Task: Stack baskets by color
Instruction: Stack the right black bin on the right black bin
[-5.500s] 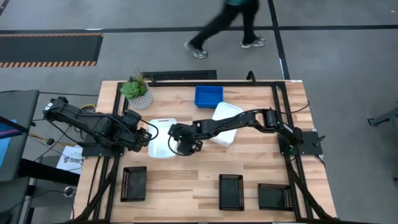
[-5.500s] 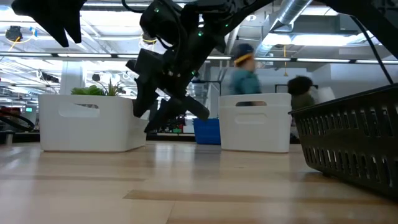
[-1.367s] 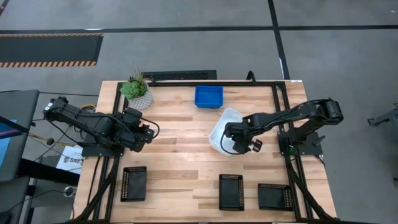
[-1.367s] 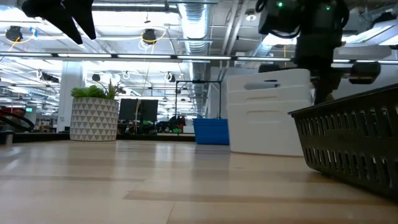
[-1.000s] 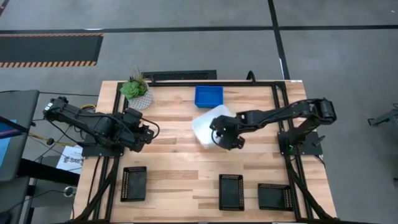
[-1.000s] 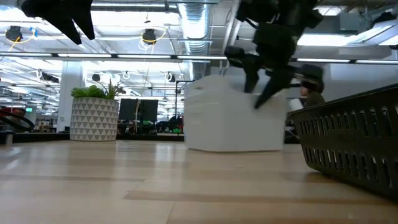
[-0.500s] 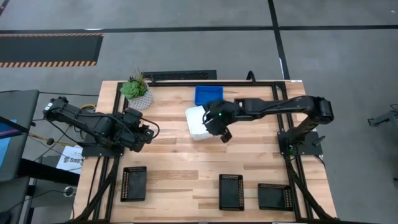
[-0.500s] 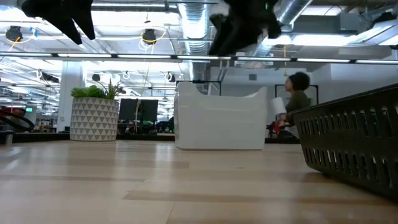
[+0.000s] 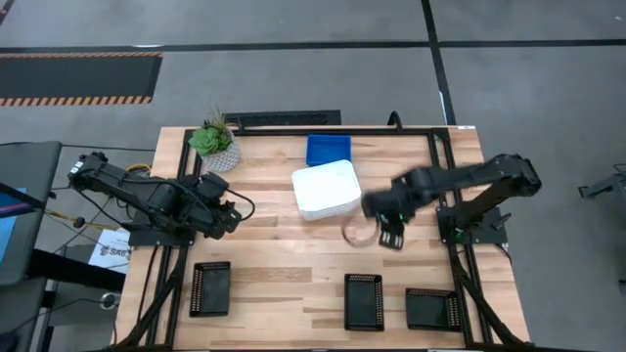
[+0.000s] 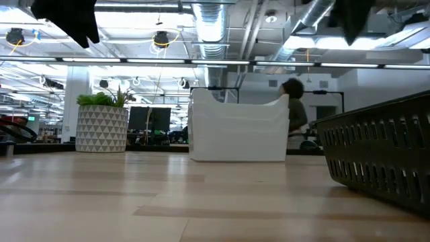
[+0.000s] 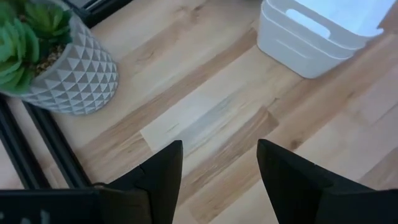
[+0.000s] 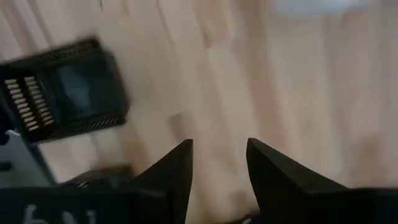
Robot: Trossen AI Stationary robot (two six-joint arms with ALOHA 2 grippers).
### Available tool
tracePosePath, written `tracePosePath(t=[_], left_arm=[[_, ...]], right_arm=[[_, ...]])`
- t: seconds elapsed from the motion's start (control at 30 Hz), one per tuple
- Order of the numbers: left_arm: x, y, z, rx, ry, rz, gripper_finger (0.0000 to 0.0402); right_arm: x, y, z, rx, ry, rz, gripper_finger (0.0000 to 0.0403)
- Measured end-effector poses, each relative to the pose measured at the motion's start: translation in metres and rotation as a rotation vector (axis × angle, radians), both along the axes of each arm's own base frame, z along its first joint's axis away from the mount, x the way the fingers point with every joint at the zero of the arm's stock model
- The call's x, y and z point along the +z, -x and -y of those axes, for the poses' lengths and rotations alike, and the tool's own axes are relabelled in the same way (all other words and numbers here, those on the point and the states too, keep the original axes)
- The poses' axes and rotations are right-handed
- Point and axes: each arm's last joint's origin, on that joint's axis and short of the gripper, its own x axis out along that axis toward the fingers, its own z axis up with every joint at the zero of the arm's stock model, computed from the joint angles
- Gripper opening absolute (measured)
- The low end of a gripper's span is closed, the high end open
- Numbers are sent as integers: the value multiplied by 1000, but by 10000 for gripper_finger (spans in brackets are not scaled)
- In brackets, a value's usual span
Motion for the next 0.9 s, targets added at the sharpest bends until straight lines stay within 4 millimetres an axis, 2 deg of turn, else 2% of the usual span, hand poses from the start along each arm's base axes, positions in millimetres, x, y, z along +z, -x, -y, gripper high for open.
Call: tracePosePath(t=[0.23, 0.37, 0.43, 0.6, 0.7, 0.9], left_arm=[[1, -3, 1, -91, -31, -21, 197], [1, -5, 2, -157, -62, -30, 197], [2, -6, 2, -188, -73, -35, 197], [2, -8, 3, -248, -95, -51, 197], [2, -8, 3, -261, -99, -58, 197], [2, -8, 3, -285, -80, -71, 197]], right_arm=[[-26, 33, -72, -396, -9, -103, 169], [-44, 51, -114, -524, -11, -138, 170], [-50, 57, -134, -513, -39, -131, 173], [-69, 76, -170, -322, -17, -124, 192], [-81, 84, -183, -234, 28, -146, 206], [-99, 87, -197, -116, 97, -180, 223]])
